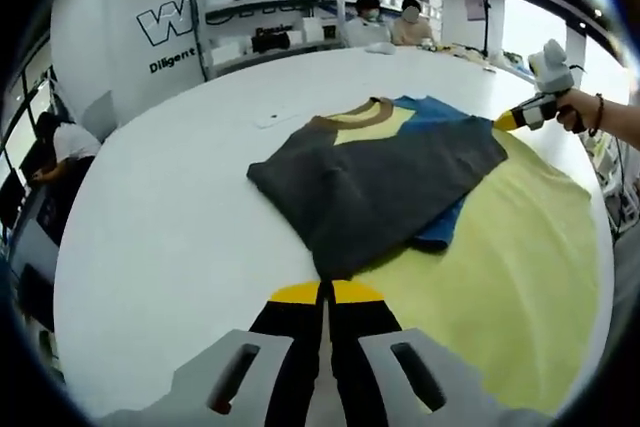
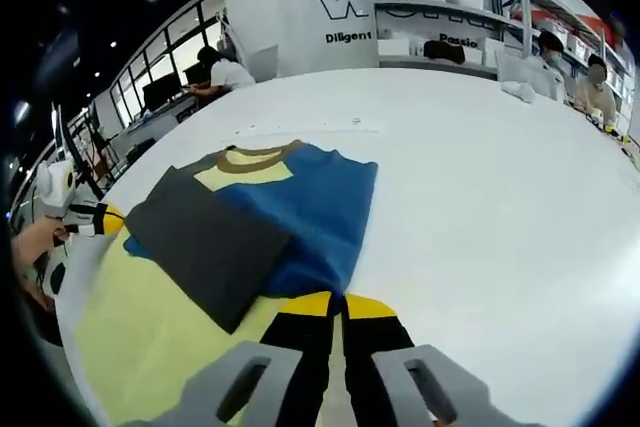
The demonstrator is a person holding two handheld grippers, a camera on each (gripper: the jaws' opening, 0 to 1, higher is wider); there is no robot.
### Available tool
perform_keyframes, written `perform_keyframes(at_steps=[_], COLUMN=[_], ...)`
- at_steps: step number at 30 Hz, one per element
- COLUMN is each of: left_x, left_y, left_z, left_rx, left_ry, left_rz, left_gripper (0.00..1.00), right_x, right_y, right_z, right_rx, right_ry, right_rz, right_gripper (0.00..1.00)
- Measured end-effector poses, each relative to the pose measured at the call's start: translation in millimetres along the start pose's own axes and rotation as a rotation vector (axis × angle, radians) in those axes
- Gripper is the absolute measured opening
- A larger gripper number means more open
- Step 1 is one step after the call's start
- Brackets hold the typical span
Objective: Fold the garment on the visible template until the final outline fits inside the template.
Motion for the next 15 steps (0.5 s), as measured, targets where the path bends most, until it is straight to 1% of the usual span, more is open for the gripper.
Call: perform_keyframes(at_steps=[8, 15], left_x=[-9.7, -12.8], left_y=[2.1, 7.2], left_z=[4.0, 9.8], left_rx=[-0.011, -0.031], left_ry=[0.004, -0.025], left_rz=[-0.025, -0.048], left_gripper=[0.00, 0.00], right_x=[-14.4, -20.9], right_y=[3.4, 4.1], right_z=[7.5, 9.3], right_rx=[-0.023, -0.031], right_ry=[0.031, 0.046], right_rz=[-0.022, -0.033], right_gripper=[0.00, 0.00])
Point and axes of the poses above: the point that each gripper's makers call its tool centre point, and the gripper's own axes: y roughly backward along the fingers, x roughly to its right, z roughly out of its underside, the point moved 1 cm from there along y, roughly backward along the fingers, and after that the axes turned 12 degrees about -x, right-handed, at the moved point
